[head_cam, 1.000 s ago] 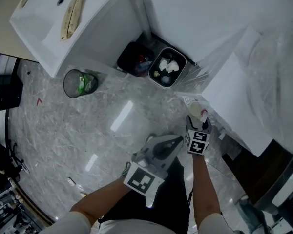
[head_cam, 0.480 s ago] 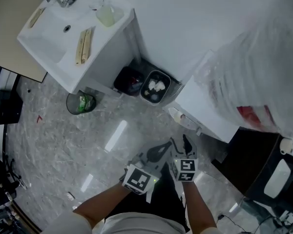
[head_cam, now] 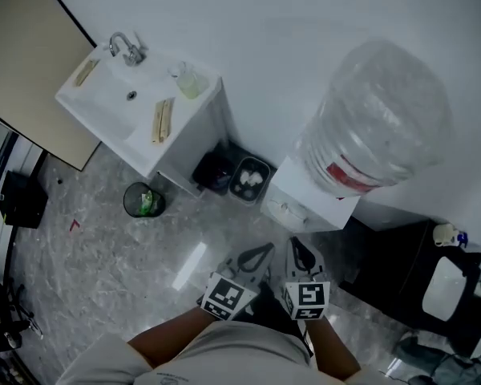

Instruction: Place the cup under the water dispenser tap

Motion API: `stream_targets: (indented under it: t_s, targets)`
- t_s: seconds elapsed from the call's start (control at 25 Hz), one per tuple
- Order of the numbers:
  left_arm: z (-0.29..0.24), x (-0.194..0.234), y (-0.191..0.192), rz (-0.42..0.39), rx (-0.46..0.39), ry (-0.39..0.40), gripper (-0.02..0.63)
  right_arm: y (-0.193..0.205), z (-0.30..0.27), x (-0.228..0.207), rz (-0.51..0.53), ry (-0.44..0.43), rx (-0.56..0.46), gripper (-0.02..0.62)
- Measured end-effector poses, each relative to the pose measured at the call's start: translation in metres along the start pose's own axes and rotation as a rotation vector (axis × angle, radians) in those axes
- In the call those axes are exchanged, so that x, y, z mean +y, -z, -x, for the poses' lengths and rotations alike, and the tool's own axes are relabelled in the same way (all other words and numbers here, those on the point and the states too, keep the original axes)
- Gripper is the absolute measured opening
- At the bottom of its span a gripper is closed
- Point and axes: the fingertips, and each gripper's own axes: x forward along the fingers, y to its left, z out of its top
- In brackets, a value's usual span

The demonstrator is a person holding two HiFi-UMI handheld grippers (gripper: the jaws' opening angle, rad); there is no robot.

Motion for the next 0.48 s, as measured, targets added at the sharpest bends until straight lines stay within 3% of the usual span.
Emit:
stream_targets:
  t_s: [0.48]
  targets:
    - [0.007, -0.013, -0.061, -0.037, -0.091, -0.017, 0.006, -0.070, 0.042, 0.013, 0.059, -0.026, -0.101, 0.017]
